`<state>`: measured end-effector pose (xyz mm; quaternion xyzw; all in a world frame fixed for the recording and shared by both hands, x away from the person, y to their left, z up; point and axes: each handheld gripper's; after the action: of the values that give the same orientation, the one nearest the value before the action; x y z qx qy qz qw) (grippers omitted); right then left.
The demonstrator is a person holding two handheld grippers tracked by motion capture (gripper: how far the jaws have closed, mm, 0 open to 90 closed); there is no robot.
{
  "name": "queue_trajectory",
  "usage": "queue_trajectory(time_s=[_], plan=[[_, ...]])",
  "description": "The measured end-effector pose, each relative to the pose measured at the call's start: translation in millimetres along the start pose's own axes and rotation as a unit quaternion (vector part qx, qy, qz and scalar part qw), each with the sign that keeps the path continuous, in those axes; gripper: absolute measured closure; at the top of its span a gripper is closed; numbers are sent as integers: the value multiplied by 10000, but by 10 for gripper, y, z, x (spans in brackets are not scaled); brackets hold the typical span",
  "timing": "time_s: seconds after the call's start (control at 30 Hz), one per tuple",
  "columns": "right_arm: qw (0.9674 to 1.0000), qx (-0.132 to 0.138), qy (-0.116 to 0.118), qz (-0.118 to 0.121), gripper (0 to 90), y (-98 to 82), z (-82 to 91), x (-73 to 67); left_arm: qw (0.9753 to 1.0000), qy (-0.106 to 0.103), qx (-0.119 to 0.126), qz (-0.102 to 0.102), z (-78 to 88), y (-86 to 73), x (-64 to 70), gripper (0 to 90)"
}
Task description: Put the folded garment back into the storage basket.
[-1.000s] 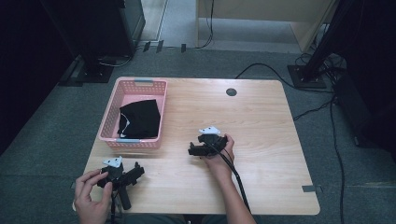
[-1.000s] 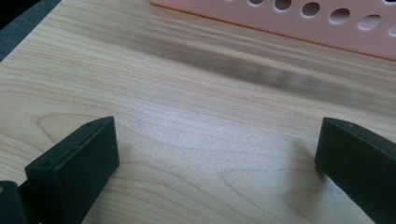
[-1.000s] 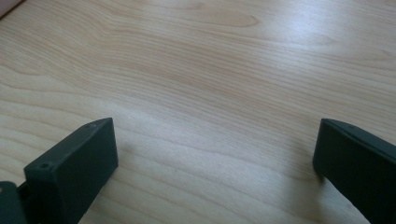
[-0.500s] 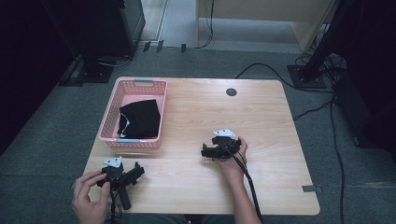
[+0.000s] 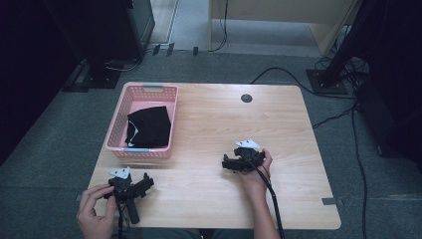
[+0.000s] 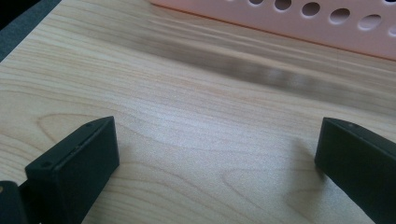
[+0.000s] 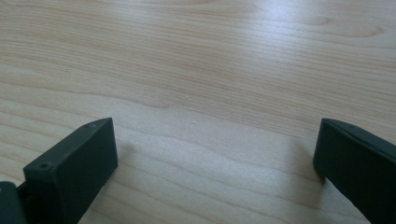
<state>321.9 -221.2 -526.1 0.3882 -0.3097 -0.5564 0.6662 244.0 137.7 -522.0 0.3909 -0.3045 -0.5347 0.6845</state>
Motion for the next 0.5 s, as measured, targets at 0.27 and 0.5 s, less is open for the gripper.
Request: queue_trajectory(time_s=[0.27,0.5], plan=[[9999,-1,-133,-92,0,-43,75,153,10000,-2,-3,-4,1,0,0,0],[9996,-2,-224,-145,0,-85,151,281,10000,-2,-5,-7,0,0,-1,0]])
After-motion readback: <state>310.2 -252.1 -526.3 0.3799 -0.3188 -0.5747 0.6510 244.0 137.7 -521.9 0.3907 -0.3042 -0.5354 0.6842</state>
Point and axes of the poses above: each handheld gripper's, and its own axes: z roughly backward along the jaws, y roughly out of its top, x roughly to its right, and after that the axes turned 14 degrees about x, right-handed
